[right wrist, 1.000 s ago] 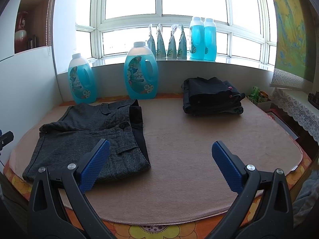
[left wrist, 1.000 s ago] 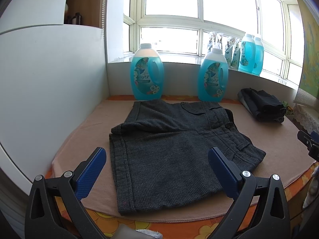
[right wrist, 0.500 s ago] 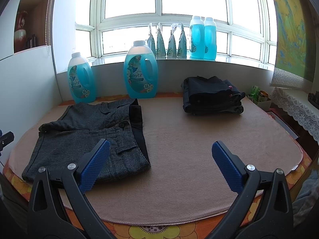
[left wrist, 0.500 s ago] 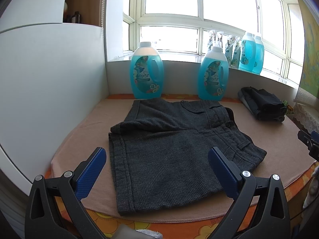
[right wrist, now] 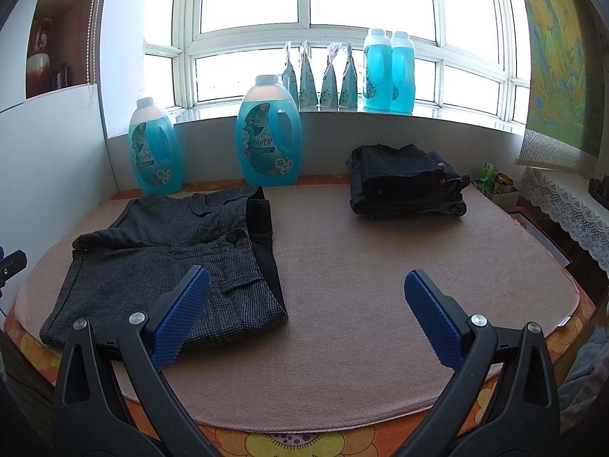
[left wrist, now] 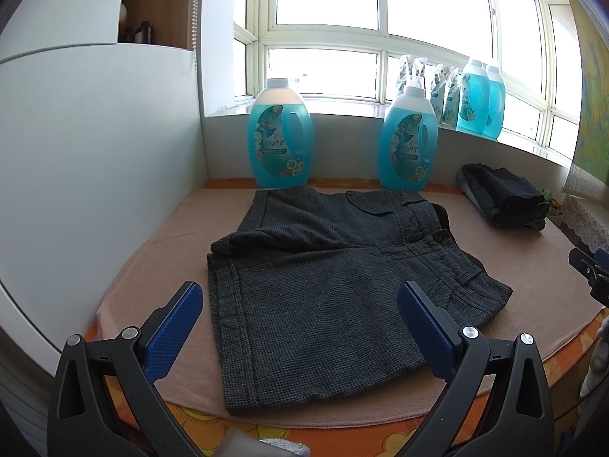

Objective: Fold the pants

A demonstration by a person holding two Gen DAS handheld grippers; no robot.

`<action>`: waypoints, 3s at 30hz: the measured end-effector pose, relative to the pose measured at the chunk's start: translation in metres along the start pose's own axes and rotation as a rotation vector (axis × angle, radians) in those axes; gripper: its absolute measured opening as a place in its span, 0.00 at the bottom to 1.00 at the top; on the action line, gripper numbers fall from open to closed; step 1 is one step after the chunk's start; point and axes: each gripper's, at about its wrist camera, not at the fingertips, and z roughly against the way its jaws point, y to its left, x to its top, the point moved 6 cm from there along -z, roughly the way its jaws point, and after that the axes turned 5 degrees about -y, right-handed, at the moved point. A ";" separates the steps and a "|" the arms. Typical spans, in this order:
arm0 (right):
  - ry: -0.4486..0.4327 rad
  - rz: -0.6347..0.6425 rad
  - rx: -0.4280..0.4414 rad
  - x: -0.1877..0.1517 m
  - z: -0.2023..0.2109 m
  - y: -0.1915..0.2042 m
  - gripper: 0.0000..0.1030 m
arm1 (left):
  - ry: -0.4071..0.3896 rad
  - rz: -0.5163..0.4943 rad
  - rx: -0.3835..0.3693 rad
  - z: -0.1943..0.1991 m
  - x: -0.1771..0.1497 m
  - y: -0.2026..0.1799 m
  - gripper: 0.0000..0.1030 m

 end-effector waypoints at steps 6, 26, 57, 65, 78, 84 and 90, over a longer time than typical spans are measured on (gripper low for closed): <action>0.008 0.023 0.015 0.003 -0.019 0.001 1.00 | 0.013 -0.005 -0.003 -0.012 0.000 0.005 0.99; 0.121 0.056 0.199 0.049 -0.131 0.022 1.00 | 0.068 -0.043 0.009 -0.084 0.034 0.050 0.87; 0.358 0.281 0.460 0.090 -0.358 0.115 0.90 | 0.331 0.117 -0.075 -0.304 0.083 0.111 0.57; 0.472 0.229 0.490 0.066 -0.424 0.117 0.89 | 0.429 0.107 -0.100 -0.366 0.069 0.098 0.57; 0.535 0.200 0.568 0.038 -0.462 0.125 0.89 | 0.529 0.100 -0.110 -0.427 0.056 0.095 0.58; 0.533 0.209 0.598 0.032 -0.462 0.133 0.86 | 0.514 0.090 -0.107 -0.429 0.056 0.095 0.59; 0.551 0.195 0.656 0.031 -0.455 0.147 0.39 | 0.467 0.073 -0.114 -0.426 0.058 0.084 0.31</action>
